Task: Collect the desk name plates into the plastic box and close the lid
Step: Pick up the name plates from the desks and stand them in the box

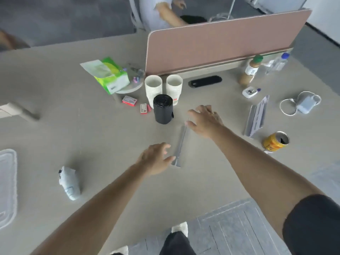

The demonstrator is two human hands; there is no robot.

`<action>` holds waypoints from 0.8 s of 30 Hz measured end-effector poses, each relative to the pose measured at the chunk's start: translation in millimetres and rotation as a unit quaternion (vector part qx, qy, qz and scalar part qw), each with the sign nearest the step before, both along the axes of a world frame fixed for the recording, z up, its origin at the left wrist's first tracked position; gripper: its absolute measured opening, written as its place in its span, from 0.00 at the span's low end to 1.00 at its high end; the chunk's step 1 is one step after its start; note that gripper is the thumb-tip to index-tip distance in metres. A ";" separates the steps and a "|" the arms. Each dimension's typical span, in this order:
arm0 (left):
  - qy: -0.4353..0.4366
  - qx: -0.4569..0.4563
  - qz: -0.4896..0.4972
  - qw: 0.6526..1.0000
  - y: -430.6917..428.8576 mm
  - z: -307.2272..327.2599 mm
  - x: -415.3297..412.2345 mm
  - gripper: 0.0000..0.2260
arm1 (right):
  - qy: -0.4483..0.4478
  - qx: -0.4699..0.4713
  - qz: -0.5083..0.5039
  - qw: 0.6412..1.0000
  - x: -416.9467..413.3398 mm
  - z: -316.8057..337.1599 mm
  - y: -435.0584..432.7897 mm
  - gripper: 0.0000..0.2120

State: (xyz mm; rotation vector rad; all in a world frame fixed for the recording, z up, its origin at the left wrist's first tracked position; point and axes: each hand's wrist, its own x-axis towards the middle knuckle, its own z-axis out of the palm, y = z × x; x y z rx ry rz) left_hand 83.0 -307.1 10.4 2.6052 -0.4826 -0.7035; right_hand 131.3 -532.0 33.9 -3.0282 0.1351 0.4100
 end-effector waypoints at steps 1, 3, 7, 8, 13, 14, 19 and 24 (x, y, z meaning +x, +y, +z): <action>0.010 -0.014 0.012 1.000 -13.1 -2.3 4.0 0.26 | 0.003 -0.009 0.011 1.000 13.2 -6.5 -6.5 0.21; 0.029 -0.004 0.026 0.999 -35.4 -9.4 8.8 0.28 | 0.012 -0.020 0.021 1.000 32.9 -18.3 -15.3 0.21; 0.070 0.065 0.039 0.995 -65.5 -21.8 16.3 0.24 | 0.065 -0.026 0.025 0.997 57.2 -42.9 -23.6 0.26; 0.071 0.077 0.039 0.994 -70.9 -23.7 16.7 0.21 | 0.073 -0.022 0.030 0.997 59.6 -48.8 -23.9 0.27; 0.065 0.085 0.067 0.992 -87.4 -32.1 19.9 0.21 | 0.096 0.056 0.026 0.993 64.8 -70.4 -29.4 0.29; 0.058 0.080 0.073 0.992 -88.0 -33.5 20.7 0.21 | 0.097 0.080 0.021 0.992 64.9 -72.8 -30.3 0.29; 0.028 0.074 0.087 0.993 -84.0 -32.1 20.2 0.16 | 0.084 0.157 -0.008 0.984 64.8 -72.6 -28.0 0.26; -0.008 0.055 0.110 0.992 -81.0 -14.9 18.4 0.04 | 0.013 0.220 -0.043 0.974 74.3 -59.6 -16.7 0.20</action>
